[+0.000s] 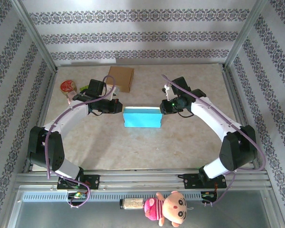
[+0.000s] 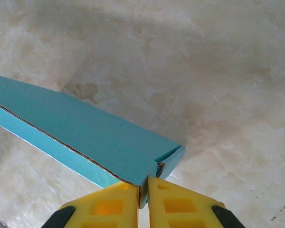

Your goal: Fold the paper box

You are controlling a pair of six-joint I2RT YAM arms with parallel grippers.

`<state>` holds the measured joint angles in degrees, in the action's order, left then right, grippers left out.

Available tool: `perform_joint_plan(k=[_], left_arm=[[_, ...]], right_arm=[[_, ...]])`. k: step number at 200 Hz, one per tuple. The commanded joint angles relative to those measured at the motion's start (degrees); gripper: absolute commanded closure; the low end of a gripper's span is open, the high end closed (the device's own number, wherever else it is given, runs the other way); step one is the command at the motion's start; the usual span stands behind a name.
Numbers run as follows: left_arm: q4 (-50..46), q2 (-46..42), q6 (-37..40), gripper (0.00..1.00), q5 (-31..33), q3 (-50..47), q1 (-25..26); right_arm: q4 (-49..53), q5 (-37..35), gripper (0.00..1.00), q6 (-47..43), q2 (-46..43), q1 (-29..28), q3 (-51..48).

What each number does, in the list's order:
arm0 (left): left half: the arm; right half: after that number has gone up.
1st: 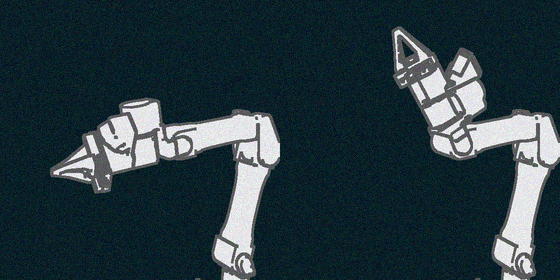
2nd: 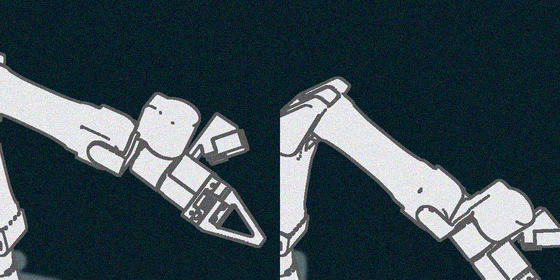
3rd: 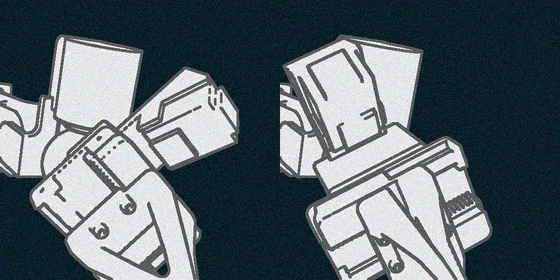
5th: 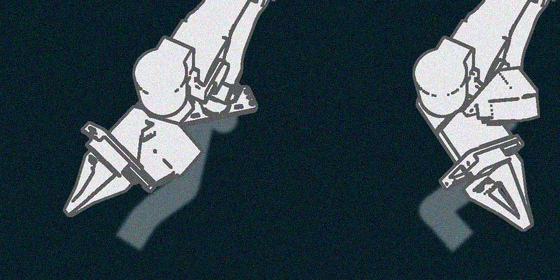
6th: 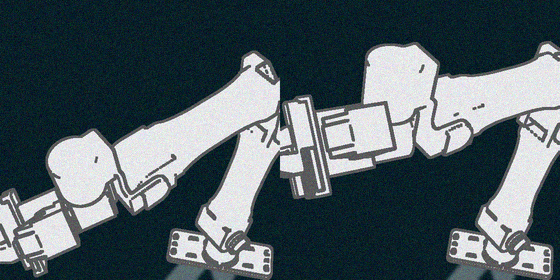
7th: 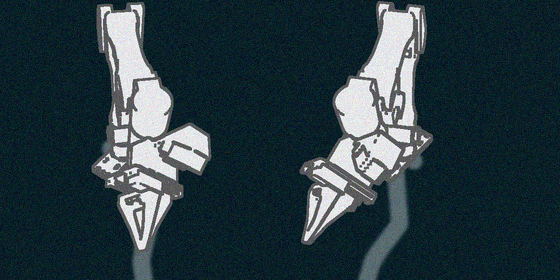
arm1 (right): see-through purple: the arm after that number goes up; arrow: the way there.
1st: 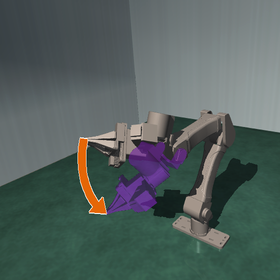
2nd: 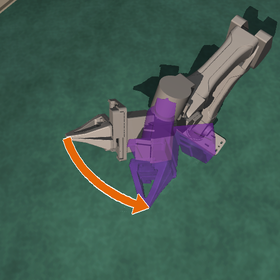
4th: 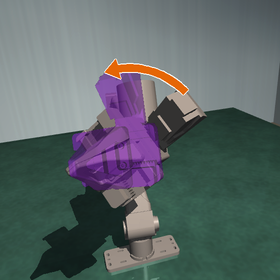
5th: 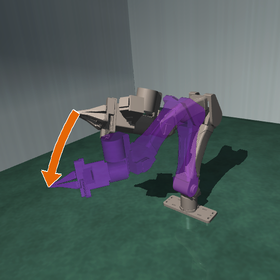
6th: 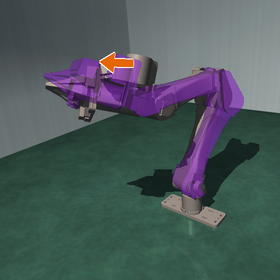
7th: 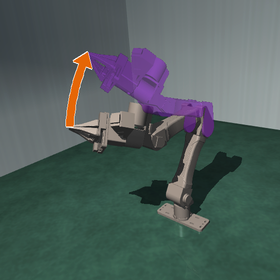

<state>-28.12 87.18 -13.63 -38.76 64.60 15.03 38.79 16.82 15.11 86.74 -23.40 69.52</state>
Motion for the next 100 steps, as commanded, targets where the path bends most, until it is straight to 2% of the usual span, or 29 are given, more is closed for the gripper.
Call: perform_joint_plan(k=[1, 61, 100], left_arm=[[-0.01, -0.04, -0.81, 1.0, -0.88, -1.31, 1.5], [0.33, -0.49, -1.05, 1.0, -0.53, -1.92, 1.79], [0.34, -1.35, -1.21, 1.0, -0.1, -2.68, 1.91]], right_arm=[[-2.69, 2.54, 0.86, 5.0, -1.54, -0.68, -2.46], [-7.2, 4.27, 0.87, 9.36, -3.07, -1.65, -6.01], [-7.49, 0.43, 0.87, 9.13, -3.51, -3.36, -8.69]])
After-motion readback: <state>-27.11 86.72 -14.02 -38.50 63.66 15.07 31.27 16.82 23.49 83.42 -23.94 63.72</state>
